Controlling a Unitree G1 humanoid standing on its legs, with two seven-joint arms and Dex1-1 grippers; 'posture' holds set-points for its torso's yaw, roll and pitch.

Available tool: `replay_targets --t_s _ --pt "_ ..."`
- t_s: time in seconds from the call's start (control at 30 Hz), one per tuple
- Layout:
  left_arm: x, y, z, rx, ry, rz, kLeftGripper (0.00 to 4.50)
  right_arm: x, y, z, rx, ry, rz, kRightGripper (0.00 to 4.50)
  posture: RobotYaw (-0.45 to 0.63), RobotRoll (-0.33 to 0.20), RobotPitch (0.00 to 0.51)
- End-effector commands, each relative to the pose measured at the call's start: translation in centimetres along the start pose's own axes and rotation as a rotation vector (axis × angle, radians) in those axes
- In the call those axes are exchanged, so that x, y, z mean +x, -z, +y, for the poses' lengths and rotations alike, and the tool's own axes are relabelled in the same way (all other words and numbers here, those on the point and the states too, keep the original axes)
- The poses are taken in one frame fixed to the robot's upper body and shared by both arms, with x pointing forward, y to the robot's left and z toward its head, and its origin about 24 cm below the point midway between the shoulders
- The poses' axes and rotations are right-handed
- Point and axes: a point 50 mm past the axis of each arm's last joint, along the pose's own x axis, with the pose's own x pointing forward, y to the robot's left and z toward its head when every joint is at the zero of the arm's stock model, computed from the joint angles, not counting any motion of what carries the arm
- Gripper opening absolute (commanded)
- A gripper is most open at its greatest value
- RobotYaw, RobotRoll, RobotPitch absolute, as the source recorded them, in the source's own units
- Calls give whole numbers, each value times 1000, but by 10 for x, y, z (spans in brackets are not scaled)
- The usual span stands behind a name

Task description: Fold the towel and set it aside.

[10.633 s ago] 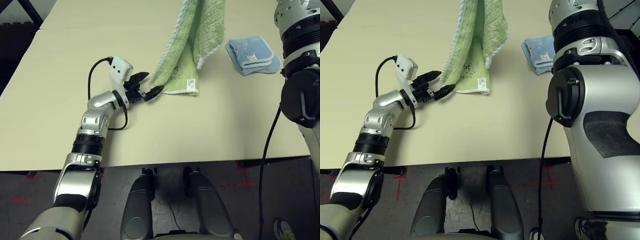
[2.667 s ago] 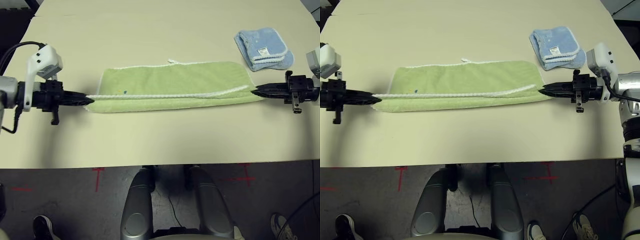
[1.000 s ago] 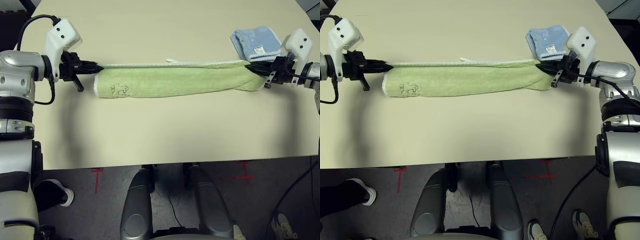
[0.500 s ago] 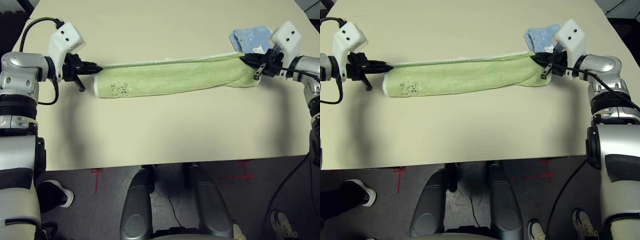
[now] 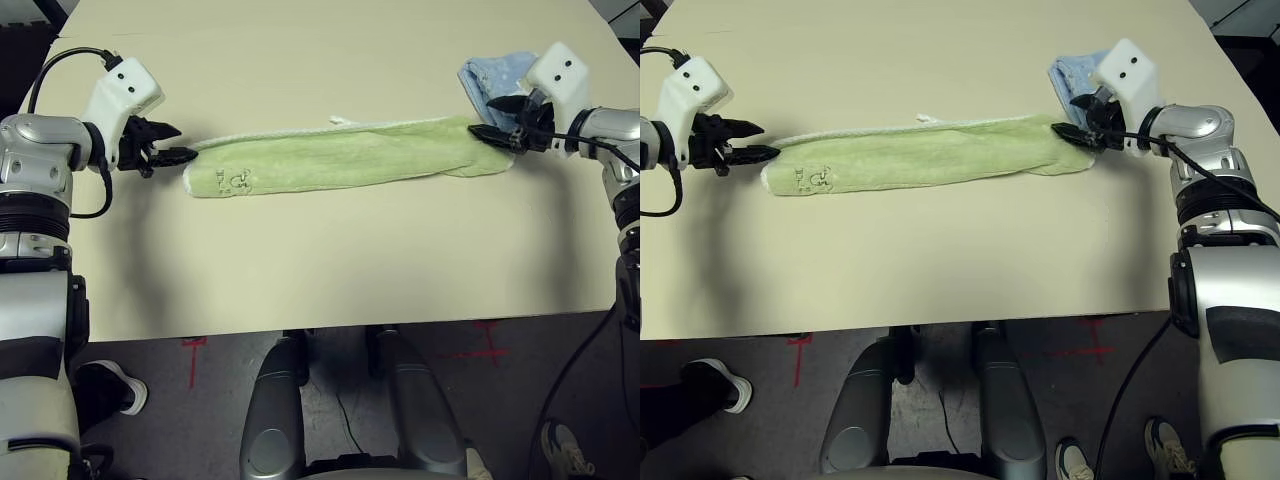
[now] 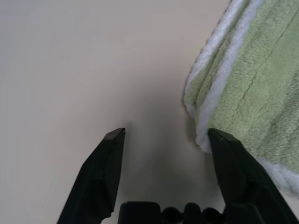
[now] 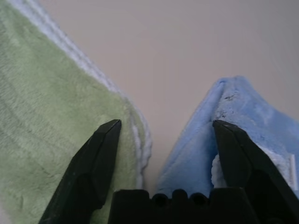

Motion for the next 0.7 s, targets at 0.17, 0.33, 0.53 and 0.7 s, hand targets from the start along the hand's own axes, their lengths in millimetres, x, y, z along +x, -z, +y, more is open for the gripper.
replay_targets --t_s 0.17,0.33,0.53,0.7 --pt "-12 -14 13 -8 -76 -91 4478 -8 -12 -8 126 24 -207 4500 -13 0 335" --pt "-11 -33 12 -37 -46 -251 4478 -8 -18 -4 242 -54 -367 4500 -8 0 329" --pt "-9 -46 1 -41 47 -372 4478 -12 -15 4 328 -166 -461 4500 -1 0 322" --pt "-4 -57 -24 -102 187 -492 4478 -17 -7 10 402 -246 -488 4500 5 0 316"
